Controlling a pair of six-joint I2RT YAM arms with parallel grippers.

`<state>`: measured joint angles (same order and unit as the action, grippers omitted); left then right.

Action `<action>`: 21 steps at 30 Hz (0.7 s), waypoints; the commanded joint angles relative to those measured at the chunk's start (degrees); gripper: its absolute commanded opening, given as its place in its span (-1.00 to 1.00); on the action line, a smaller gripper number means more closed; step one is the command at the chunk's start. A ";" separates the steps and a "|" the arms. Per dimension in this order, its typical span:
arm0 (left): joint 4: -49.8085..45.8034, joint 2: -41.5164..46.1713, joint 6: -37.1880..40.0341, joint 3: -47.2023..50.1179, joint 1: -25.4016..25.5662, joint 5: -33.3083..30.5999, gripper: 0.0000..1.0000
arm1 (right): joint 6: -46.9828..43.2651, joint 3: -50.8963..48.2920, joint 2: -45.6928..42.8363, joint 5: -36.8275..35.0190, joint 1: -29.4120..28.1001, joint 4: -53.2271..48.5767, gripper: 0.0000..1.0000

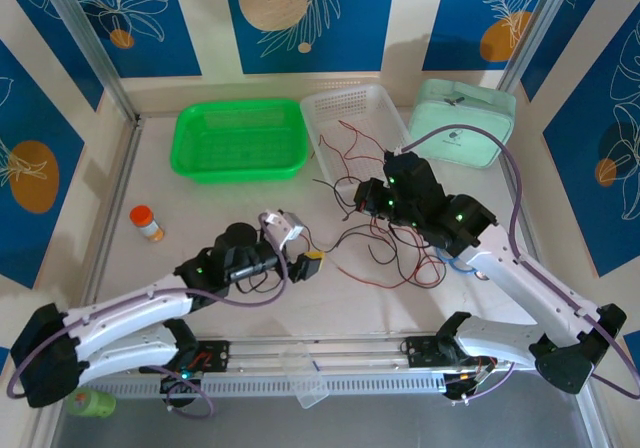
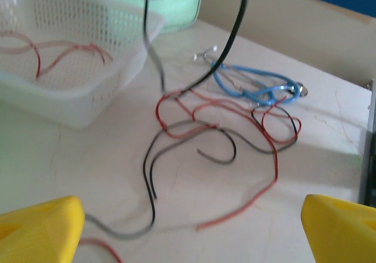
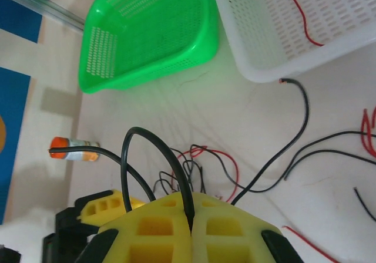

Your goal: Untangle the cables

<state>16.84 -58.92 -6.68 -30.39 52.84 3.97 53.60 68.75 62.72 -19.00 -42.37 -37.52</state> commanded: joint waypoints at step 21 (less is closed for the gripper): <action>49.72 -31.47 10.94 -6.98 4.11 -20.32 0.38 | 5.73 -2.83 -5.01 -0.16 -2.19 2.63 -1.00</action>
<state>61.60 -90.30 3.44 -34.94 56.71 -14.02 58.35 66.59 59.48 -18.63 -44.21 -34.28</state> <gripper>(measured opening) 0.809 0.050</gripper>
